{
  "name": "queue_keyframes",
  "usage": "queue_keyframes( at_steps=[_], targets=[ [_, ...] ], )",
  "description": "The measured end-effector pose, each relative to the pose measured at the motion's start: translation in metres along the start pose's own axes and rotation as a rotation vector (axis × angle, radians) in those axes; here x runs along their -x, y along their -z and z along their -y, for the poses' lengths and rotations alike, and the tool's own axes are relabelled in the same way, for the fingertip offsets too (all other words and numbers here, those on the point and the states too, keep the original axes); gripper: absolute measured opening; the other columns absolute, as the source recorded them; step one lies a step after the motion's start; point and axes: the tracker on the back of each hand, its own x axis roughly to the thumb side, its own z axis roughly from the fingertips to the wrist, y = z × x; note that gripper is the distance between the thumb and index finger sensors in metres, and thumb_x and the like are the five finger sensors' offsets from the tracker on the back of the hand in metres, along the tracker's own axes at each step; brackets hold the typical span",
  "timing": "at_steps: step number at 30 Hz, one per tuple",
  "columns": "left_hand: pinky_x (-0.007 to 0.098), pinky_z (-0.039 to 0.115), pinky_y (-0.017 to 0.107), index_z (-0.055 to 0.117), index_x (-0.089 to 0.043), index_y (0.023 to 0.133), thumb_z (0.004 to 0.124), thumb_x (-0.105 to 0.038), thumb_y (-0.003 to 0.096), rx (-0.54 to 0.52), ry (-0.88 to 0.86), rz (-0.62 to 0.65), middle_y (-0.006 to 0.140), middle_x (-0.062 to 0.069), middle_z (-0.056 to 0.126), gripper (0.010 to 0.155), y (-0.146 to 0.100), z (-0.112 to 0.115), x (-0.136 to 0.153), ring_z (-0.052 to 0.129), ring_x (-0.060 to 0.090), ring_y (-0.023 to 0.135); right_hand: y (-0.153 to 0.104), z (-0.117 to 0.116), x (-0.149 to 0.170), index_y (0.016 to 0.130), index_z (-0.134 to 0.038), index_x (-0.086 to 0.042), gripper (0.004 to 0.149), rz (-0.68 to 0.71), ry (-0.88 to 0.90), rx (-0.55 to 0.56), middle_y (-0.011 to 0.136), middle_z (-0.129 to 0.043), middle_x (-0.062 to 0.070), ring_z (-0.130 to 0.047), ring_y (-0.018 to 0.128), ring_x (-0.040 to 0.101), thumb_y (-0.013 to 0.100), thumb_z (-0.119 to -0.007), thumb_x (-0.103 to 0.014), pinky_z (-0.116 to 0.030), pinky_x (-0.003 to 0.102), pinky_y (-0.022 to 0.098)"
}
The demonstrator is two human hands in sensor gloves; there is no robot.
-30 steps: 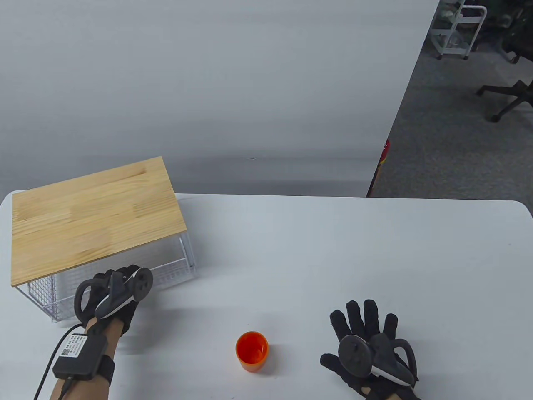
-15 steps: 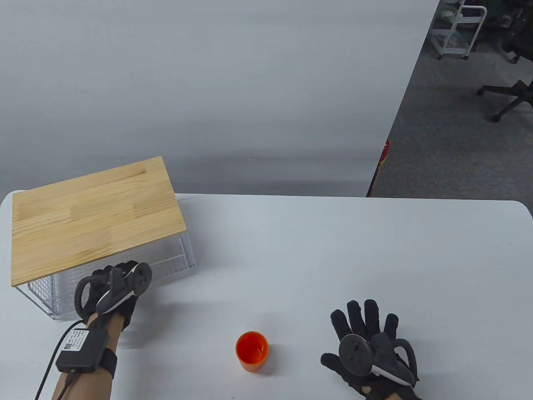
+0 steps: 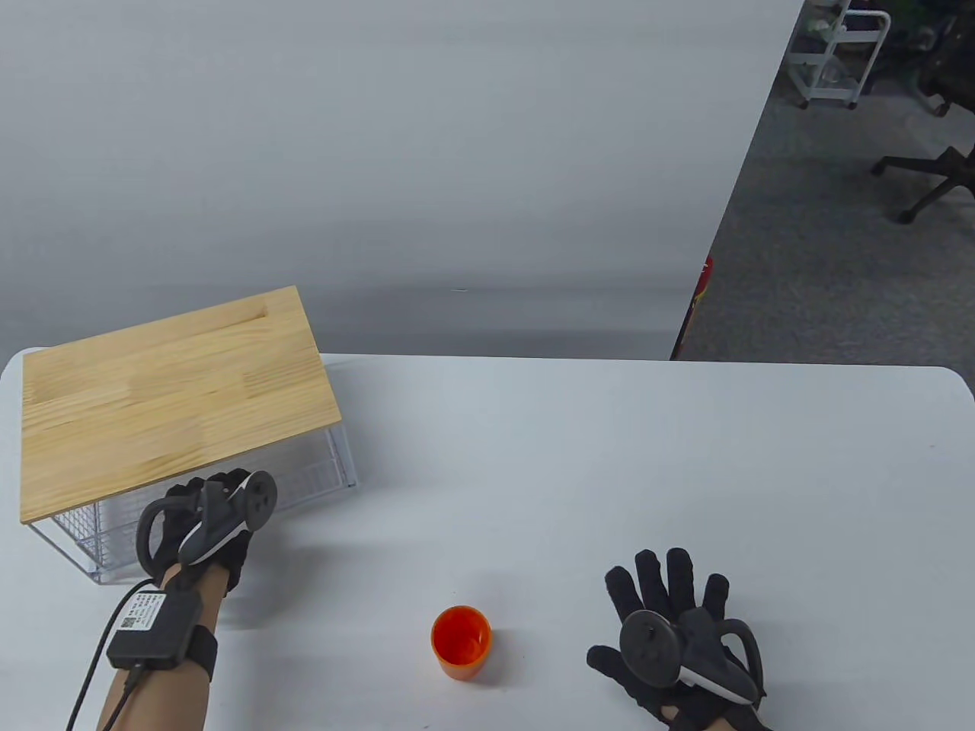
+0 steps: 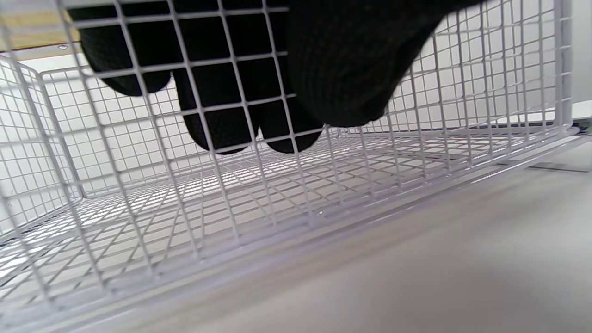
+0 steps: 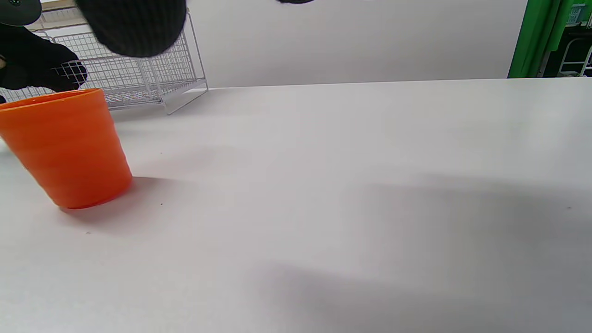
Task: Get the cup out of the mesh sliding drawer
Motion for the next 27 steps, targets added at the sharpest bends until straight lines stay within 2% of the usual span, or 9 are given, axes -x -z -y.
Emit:
queue_keyframes(
  at_steps=[12, 14, 17, 19, 21, 24, 27],
  targets=[
    [0.067, 0.086, 0.058, 0.082, -0.024, 0.094, 0.084, -0.021, 0.0568, 0.007, -0.009, 0.000, 0.094, 0.000, 0.099, 0.038, 0.003, 0.000, 0.000, 0.107, 0.038, 0.086, 0.000, -0.001, 0.000, 0.113, -0.027, -0.013, 0.089, -0.002, -0.001, 0.003, 0.117, -0.016, 0.033, -0.004, 0.096, 0.063, 0.050, -0.062, -0.065, -0.011, 0.086, 0.056],
    [0.068, 0.085, 0.059, 0.079, -0.024, 0.097, 0.083, -0.021, 0.0574, 0.014, -0.016, 0.002, 0.097, 0.001, 0.097, 0.040, 0.003, 0.001, 0.000, 0.105, 0.040, 0.089, 0.000, -0.001, 0.000, 0.113, -0.027, -0.013, 0.089, -0.003, -0.001, -0.001, 0.117, -0.016, 0.033, -0.004, 0.096, 0.063, 0.050, -0.062, -0.065, -0.011, 0.086, 0.056],
    [0.074, 0.073, 0.064, 0.058, -0.018, 0.112, 0.078, -0.023, 0.0607, 0.081, -0.028, 0.013, 0.114, 0.013, 0.077, 0.056, 0.000, 0.002, 0.001, 0.085, 0.052, 0.102, 0.000, -0.001, -0.001, 0.113, -0.027, -0.013, 0.089, -0.001, -0.004, 0.000, 0.117, -0.016, 0.033, -0.004, 0.096, 0.063, 0.050, -0.062, -0.065, -0.011, 0.086, 0.056],
    [0.080, 0.059, 0.067, 0.044, -0.014, 0.116, 0.079, -0.029, 0.0589, 0.092, -0.042, 0.040, 0.121, 0.019, 0.059, 0.069, -0.004, 0.002, 0.003, 0.066, 0.061, 0.109, 0.000, -0.001, -0.001, 0.113, -0.027, -0.013, 0.089, 0.001, -0.003, 0.003, 0.117, -0.016, 0.033, -0.004, 0.096, 0.063, 0.050, -0.062, -0.065, -0.011, 0.086, 0.056],
    [0.085, 0.038, 0.069, 0.023, -0.011, 0.117, 0.078, -0.040, 0.0571, 0.177, -0.033, 0.075, 0.125, 0.026, 0.034, 0.086, -0.009, 0.002, 0.003, 0.037, 0.067, 0.113, 0.000, -0.001, -0.001, 0.113, -0.027, -0.013, 0.089, 0.002, -0.001, 0.005, 0.117, -0.016, 0.033, -0.004, 0.096, 0.063, 0.050, -0.062, -0.065, -0.011, 0.086, 0.056],
    [0.085, 0.031, 0.069, 0.018, -0.012, 0.114, 0.074, -0.052, 0.0539, 0.203, -0.035, 0.150, 0.124, 0.028, 0.020, 0.092, -0.024, 0.000, 0.003, 0.023, 0.069, 0.110, 0.000, -0.001, -0.001, 0.113, -0.027, -0.013, 0.089, 0.005, -0.003, 0.009, 0.117, -0.016, 0.033, -0.004, 0.096, 0.063, 0.050, -0.062, -0.065, -0.011, 0.085, 0.056],
    [0.083, 0.027, 0.068, 0.016, -0.011, 0.113, 0.071, -0.059, 0.0516, 0.212, -0.062, 0.197, 0.120, 0.026, 0.016, 0.095, -0.042, -0.003, 0.002, 0.018, 0.068, 0.108, -0.001, -0.001, -0.002, 0.113, -0.027, -0.013, 0.089, 0.012, -0.003, 0.016, 0.117, -0.016, 0.033, -0.004, 0.096, 0.063, 0.050, -0.062, -0.065, -0.011, 0.086, 0.056]
  ],
)
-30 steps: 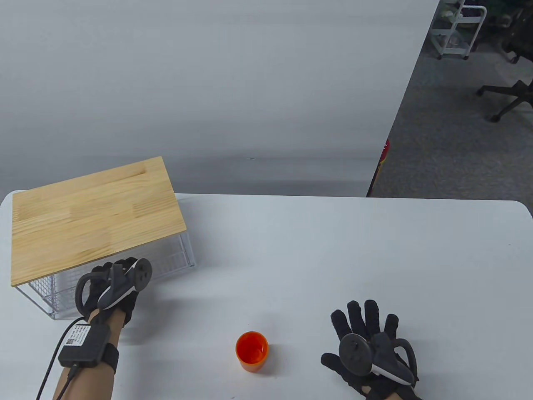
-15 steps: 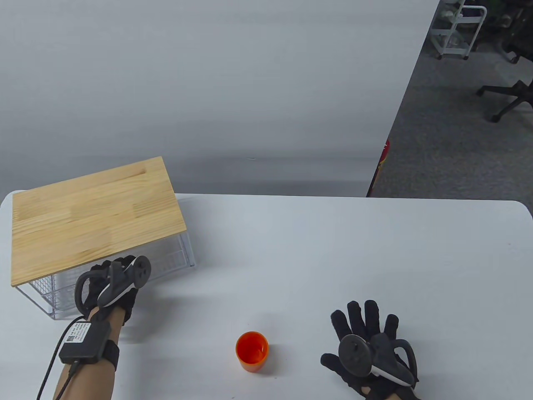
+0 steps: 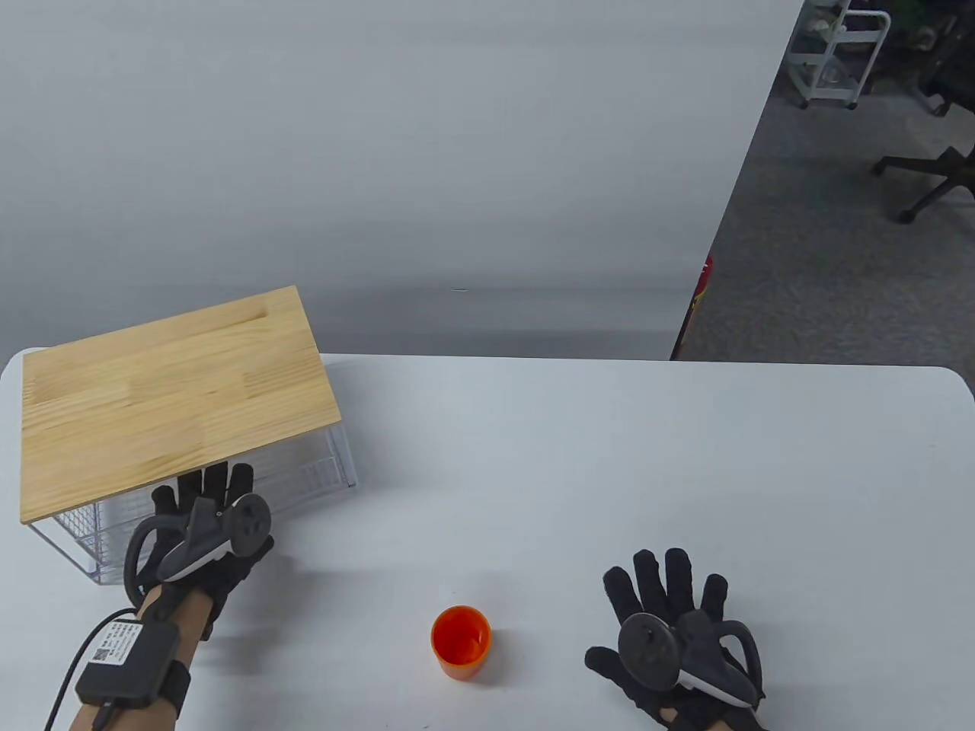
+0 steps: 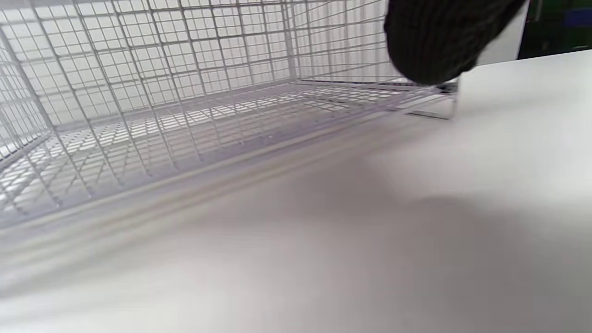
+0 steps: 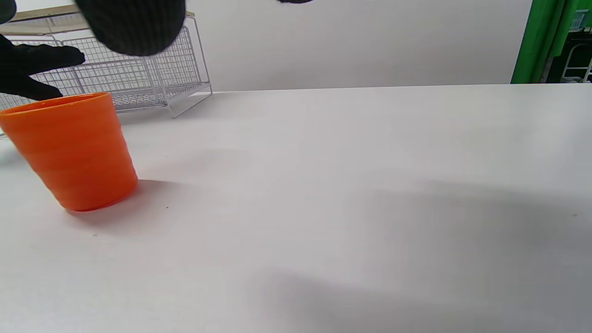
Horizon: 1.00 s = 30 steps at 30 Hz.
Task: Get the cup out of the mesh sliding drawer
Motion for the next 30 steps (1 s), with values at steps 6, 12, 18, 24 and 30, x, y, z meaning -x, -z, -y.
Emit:
queue_keyframes(
  at_steps=[6, 12, 18, 24, 30],
  targets=[
    [0.083, 0.021, 0.067, 0.013, -0.009, 0.113, 0.067, -0.066, 0.0497, -0.051, -0.016, 0.122, 0.116, 0.027, 0.008, 0.101, -0.036, -0.004, -0.020, 0.009, 0.064, 0.103, 0.000, -0.002, -0.003, 0.113, -0.027, -0.013, 0.089, 0.014, -0.006, 0.001, 0.117, -0.016, 0.033, -0.004, 0.096, 0.063, 0.050, -0.061, -0.065, -0.011, 0.086, 0.056],
    [0.083, 0.016, 0.066, 0.011, -0.012, 0.114, 0.063, -0.071, 0.0492, -0.096, -0.048, 0.249, 0.115, 0.027, 0.003, 0.102, -0.072, -0.025, -0.045, 0.003, 0.063, 0.101, -0.002, -0.001, -0.007, 0.113, -0.026, -0.013, 0.089, 0.030, -0.011, 0.013, 0.117, -0.016, 0.033, -0.004, 0.096, 0.063, 0.049, -0.061, -0.066, -0.011, 0.086, 0.056],
    [0.083, 0.012, 0.064, 0.010, -0.014, 0.115, 0.060, -0.073, 0.0494, -0.068, -0.067, 0.353, 0.115, 0.026, 0.000, 0.102, -0.091, -0.037, -0.067, 0.000, 0.063, 0.101, -0.005, 0.001, -0.010, 0.113, -0.026, -0.013, 0.090, 0.040, -0.013, 0.032, 0.117, -0.015, 0.033, -0.004, 0.096, 0.063, 0.049, -0.061, -0.066, -0.011, 0.086, 0.056],
    [0.084, 0.010, 0.063, 0.008, -0.015, 0.115, 0.058, -0.075, 0.0497, -0.086, -0.131, 0.416, 0.114, 0.026, -0.003, 0.102, -0.097, -0.041, -0.080, -0.003, 0.063, 0.099, -0.004, 0.001, -0.010, 0.113, -0.025, -0.014, 0.090, 0.055, -0.008, 0.042, 0.117, -0.015, 0.032, -0.003, 0.096, 0.063, 0.049, -0.060, -0.067, -0.011, 0.086, 0.056],
    [0.084, 0.009, 0.062, 0.007, -0.015, 0.115, 0.056, -0.076, 0.0499, -0.053, -0.127, 0.437, 0.114, 0.027, -0.003, 0.102, -0.097, -0.038, -0.088, -0.003, 0.064, 0.099, -0.004, 0.001, -0.010, 0.113, -0.025, -0.015, 0.090, 0.062, -0.005, 0.048, 0.117, -0.014, 0.032, -0.002, 0.096, 0.063, 0.049, -0.060, -0.068, -0.011, 0.086, 0.056]
  ],
)
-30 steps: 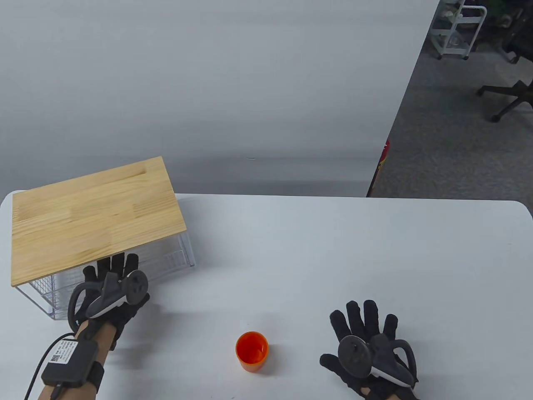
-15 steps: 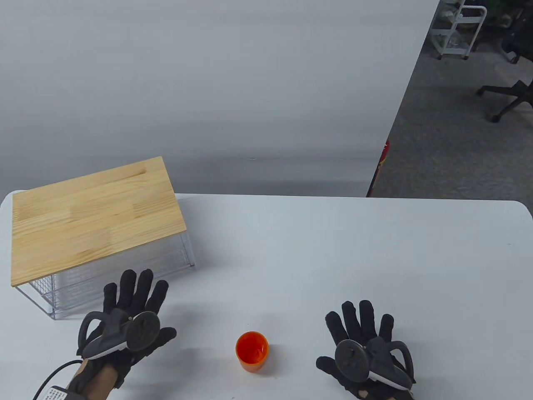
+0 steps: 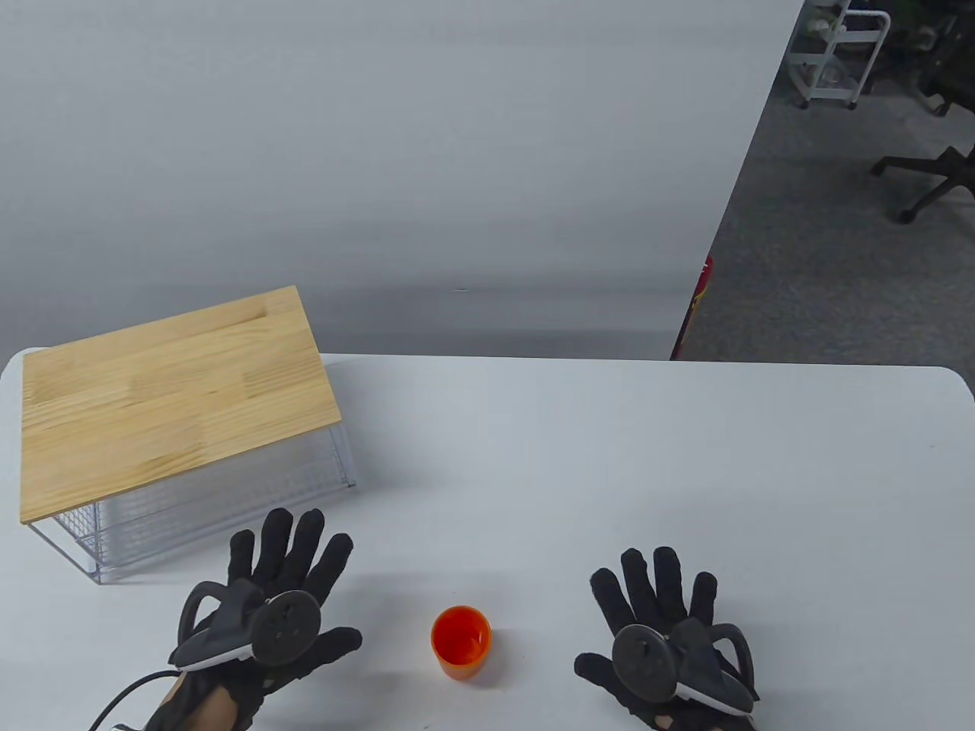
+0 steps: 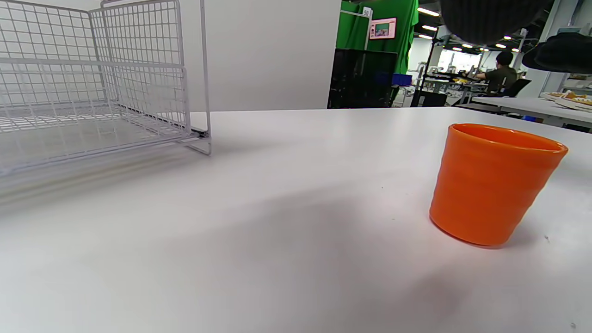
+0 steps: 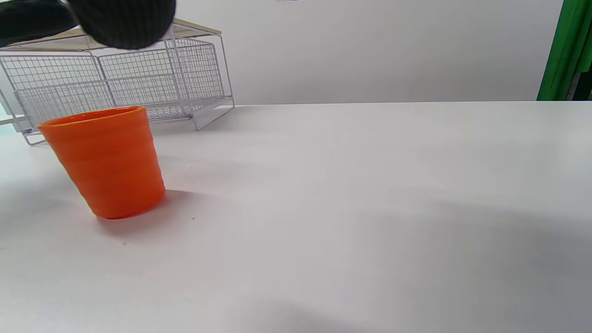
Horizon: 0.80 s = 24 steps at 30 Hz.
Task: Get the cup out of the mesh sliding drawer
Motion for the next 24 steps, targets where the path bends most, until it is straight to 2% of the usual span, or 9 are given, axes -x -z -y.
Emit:
queue_keyframes(
  at_steps=[6, 9, 24],
  targets=[
    [0.086, 0.007, 0.060, 0.004, -0.015, 0.115, 0.054, -0.077, 0.0500, 0.007, -0.060, 0.036, 0.114, 0.028, -0.006, 0.102, 0.002, 0.010, -0.005, -0.005, 0.065, 0.098, 0.000, 0.000, -0.001, 0.113, -0.026, -0.020, 0.088, 0.013, -0.008, 0.002, 0.118, -0.014, 0.032, -0.002, 0.096, 0.063, 0.048, -0.060, -0.069, -0.010, 0.086, 0.056],
    [0.086, 0.006, 0.059, 0.002, -0.016, 0.114, 0.053, -0.078, 0.0502, 0.047, -0.046, 0.034, 0.113, 0.028, -0.008, 0.103, 0.001, 0.015, -0.006, -0.007, 0.065, 0.098, 0.000, -0.001, -0.001, 0.113, -0.025, -0.021, 0.088, 0.024, -0.011, 0.000, 0.118, -0.013, 0.032, -0.001, 0.096, 0.063, 0.048, -0.059, -0.070, -0.010, 0.086, 0.056],
    [0.086, 0.002, 0.053, 0.004, -0.019, 0.116, 0.051, -0.079, 0.0501, 0.079, -0.089, 0.052, 0.113, 0.028, -0.009, 0.101, -0.003, 0.017, -0.003, -0.009, 0.067, 0.096, 0.000, -0.002, -0.003, 0.114, -0.023, -0.021, 0.091, 0.042, -0.012, 0.004, 0.117, -0.007, 0.032, 0.003, 0.095, 0.063, 0.047, -0.054, -0.074, -0.006, 0.087, 0.053]
  ],
)
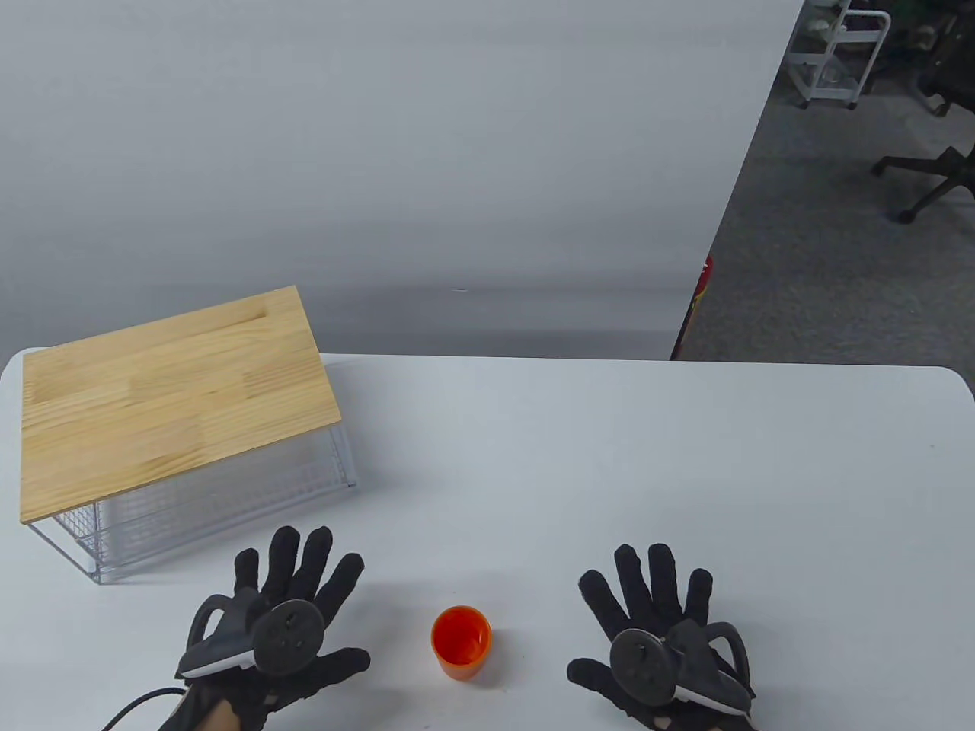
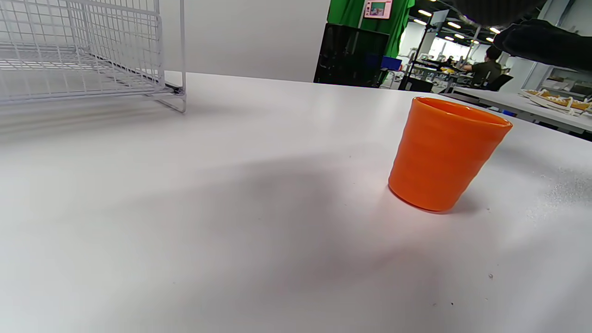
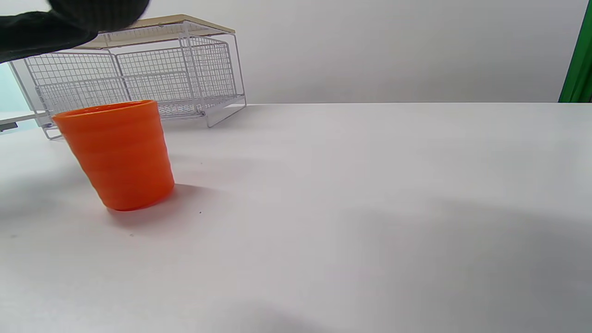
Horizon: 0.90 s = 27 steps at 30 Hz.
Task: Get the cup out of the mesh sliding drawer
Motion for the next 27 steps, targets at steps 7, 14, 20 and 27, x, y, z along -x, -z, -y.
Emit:
queue_keyframes(
  at_steps=[7, 14, 20, 27],
  targets=[
    [0.085, 0.002, 0.053, 0.003, -0.020, 0.115, 0.051, -0.079, 0.0500, 0.026, -0.007, 0.008, 0.113, 0.028, -0.009, 0.101, 0.0017, 0.0029, -0.0020, -0.008, 0.067, 0.096, -0.0012, 0.0009, 0.0008, 0.115, -0.021, -0.020, 0.094, -0.002, 0.001, 0.005, 0.118, -0.005, 0.031, 0.006, 0.094, 0.063, 0.046, -0.051, -0.076, -0.002, 0.087, 0.049],
    [0.085, 0.002, 0.053, 0.003, -0.020, 0.115, 0.051, -0.079, 0.0502, 0.022, -0.027, 0.011, 0.113, 0.028, -0.009, 0.100, 0.0010, 0.0021, -0.0004, -0.008, 0.067, 0.096, -0.0009, 0.0007, 0.0004, 0.115, -0.019, -0.019, 0.095, 0.009, 0.000, 0.008, 0.117, -0.004, 0.031, 0.005, 0.094, 0.064, 0.046, -0.051, -0.077, -0.003, 0.087, 0.050],
    [0.085, 0.001, 0.052, 0.002, -0.020, 0.115, 0.051, -0.079, 0.0504, 0.043, -0.021, 0.008, 0.113, 0.028, -0.010, 0.100, 0.0028, 0.0031, -0.0010, -0.010, 0.067, 0.095, -0.0009, 0.0008, 0.0010, 0.114, -0.018, -0.018, 0.096, 0.002, 0.001, 0.006, 0.117, -0.005, 0.031, 0.005, 0.094, 0.064, 0.046, -0.052, -0.076, -0.002, 0.087, 0.050],
    [0.084, 0.000, 0.052, 0.001, -0.021, 0.114, 0.051, -0.079, 0.0505, 0.060, -0.024, 0.012, 0.112, 0.026, -0.012, 0.100, 0.0034, 0.0036, -0.0020, -0.012, 0.066, 0.094, -0.0002, 0.0002, 0.0017, 0.114, -0.018, -0.018, 0.096, -0.009, 0.001, -0.012, 0.117, -0.004, 0.031, 0.006, 0.094, 0.064, 0.046, -0.052, -0.076, -0.002, 0.087, 0.049]
  ],
)
